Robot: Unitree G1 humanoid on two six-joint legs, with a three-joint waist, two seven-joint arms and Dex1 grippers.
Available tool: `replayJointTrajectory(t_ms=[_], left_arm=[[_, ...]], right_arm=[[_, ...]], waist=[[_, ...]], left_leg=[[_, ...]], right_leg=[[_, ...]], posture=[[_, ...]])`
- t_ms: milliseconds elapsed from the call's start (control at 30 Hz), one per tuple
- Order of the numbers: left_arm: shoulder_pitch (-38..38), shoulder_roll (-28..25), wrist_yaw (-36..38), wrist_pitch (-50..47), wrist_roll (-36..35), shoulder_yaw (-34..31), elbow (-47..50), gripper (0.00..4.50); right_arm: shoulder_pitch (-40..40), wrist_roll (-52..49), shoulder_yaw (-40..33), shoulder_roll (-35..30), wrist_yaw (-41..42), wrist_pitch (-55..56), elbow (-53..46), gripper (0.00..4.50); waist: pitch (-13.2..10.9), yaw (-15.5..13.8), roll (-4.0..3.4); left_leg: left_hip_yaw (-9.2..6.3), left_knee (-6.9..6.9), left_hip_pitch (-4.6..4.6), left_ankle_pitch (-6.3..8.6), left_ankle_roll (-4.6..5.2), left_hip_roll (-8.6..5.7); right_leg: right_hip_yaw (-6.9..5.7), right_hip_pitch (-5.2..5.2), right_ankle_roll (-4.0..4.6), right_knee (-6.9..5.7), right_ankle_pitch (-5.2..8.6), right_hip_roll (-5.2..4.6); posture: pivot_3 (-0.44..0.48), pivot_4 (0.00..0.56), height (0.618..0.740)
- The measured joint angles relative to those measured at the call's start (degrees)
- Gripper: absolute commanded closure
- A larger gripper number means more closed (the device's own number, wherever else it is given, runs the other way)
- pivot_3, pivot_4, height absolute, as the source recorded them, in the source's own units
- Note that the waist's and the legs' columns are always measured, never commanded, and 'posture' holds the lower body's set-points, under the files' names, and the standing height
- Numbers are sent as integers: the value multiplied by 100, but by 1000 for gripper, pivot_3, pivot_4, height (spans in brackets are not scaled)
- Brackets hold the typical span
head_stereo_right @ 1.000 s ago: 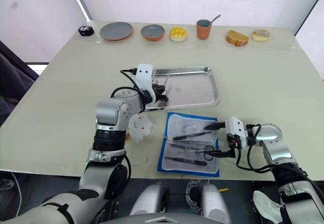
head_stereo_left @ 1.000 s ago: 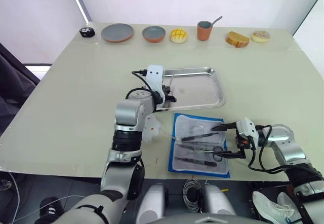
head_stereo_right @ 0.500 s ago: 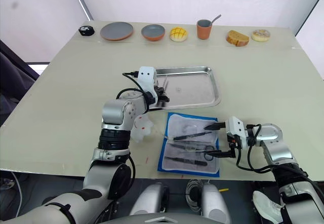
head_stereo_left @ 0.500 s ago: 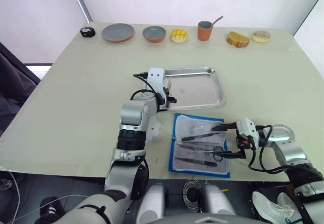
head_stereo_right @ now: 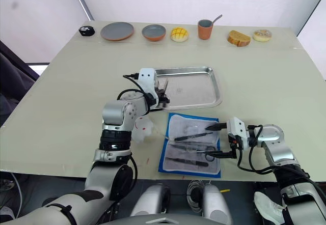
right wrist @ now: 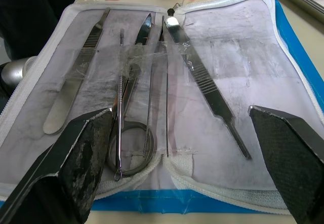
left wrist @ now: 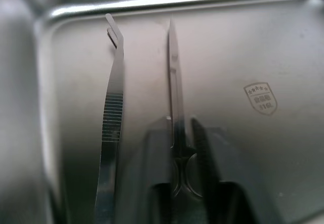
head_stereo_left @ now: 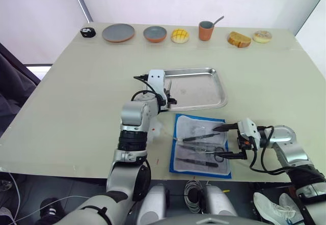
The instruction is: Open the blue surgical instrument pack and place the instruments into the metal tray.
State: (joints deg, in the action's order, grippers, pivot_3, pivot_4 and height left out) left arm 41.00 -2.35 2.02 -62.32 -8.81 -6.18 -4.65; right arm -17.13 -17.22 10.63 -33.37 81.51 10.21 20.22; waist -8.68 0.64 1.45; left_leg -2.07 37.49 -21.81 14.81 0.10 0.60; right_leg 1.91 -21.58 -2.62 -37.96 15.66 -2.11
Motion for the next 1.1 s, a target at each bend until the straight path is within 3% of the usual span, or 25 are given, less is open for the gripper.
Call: replayJointTrajectory(t_ms=[233,433,567,667,1067,1100], left_arm=[[-51,-32,185,-236,-167,8,428,2289],[-255,-194,1038,-284,-849,8,1142,2289],[-749,-952,2240,-52,-1484,293,1880,2289],[-1260,-1535,3169,820,-1650,448,2182,2289],[-2464,-3673,6340,2519,-2288,369,1935,2289],[-2545,-3818,6577,2574,-2371,310,1871,2018]], right_arm=[[-6,0,-1,5,1,1,3,0],[-8,1,-1,28,-6,2,9,0],[-2,3,6,55,-19,3,6,0],[24,3,-35,53,-25,2,7,0],[134,6,-55,95,-74,1,-52,0],[150,6,-55,95,-78,1,-70,0]], waist=[[0,1,0],[0,9,0],[-1,35,-6],[0,13,-7],[-1,17,-14],[-1,19,-14]], left_leg=[[0,-1,0,-1,-2,0],[1,-2,1,-1,-3,1],[5,-7,5,-2,-6,5],[6,-6,6,-2,-5,3],[5,-13,7,14,24,9],[5,-13,7,14,25,10]], right_leg=[[0,0,0,0,0,0],[2,0,0,0,0,0],[6,0,1,0,1,3],[5,2,2,5,1,0],[0,-1,11,6,6,0],[-2,-1,12,6,6,1]], posture=[[0,150,740],[0,150,740],[0,150,740],[0,150,740],[0,150,740],[0,150,740]])
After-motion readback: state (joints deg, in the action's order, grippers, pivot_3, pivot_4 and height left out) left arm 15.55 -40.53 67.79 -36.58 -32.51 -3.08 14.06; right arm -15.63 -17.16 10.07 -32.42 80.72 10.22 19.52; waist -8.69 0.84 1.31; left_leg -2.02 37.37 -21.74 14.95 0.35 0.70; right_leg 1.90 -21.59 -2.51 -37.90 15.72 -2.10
